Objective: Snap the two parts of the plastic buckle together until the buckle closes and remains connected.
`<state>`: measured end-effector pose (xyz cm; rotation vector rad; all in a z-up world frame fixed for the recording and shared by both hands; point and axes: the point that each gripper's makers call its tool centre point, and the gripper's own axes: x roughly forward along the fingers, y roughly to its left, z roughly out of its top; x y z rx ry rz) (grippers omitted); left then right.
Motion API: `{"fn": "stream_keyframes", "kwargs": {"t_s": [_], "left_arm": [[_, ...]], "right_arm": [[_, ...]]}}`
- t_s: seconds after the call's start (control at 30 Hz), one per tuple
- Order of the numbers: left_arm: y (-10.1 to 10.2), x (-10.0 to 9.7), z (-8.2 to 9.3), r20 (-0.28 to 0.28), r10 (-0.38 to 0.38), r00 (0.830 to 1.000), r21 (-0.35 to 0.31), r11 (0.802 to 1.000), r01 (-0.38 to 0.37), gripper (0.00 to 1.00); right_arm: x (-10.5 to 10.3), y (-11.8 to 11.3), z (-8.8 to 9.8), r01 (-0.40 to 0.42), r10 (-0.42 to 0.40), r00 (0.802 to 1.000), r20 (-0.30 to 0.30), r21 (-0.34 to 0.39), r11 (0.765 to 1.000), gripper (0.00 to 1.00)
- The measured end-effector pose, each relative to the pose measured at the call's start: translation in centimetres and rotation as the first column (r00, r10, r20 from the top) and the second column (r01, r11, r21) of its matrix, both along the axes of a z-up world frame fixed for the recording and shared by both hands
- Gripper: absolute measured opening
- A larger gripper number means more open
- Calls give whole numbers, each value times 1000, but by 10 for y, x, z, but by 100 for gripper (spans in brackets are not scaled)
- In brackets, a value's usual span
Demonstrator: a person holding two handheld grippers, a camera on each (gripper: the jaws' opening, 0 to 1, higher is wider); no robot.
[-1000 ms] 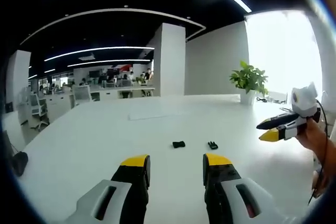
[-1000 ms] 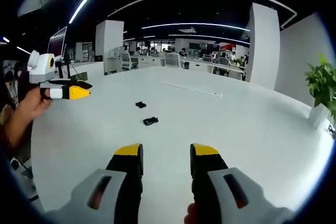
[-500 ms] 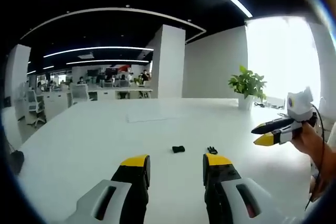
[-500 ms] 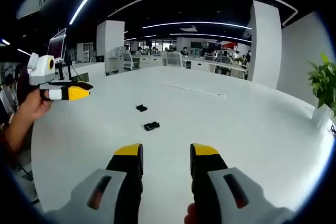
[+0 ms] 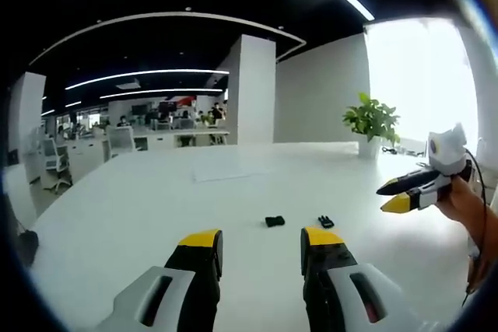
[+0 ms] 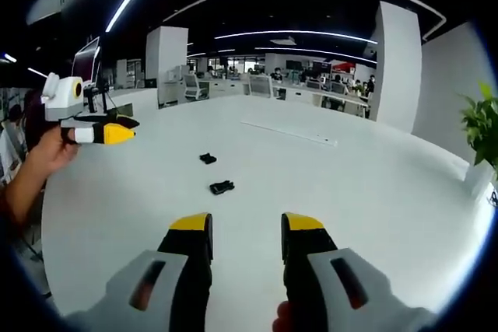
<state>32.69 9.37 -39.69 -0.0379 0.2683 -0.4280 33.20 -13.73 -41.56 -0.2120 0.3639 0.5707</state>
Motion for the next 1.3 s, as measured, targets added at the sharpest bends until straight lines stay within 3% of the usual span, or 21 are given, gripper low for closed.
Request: {"fn": "stream_keyframes", "kwargs": {"t_s": [1.3], "left_arm": [[-4,25,-1,-9,-26,1000,38,999,27,40]], "right_arm": [[22,21,-6,-32,31,999,-39,-30,999,35]]}}
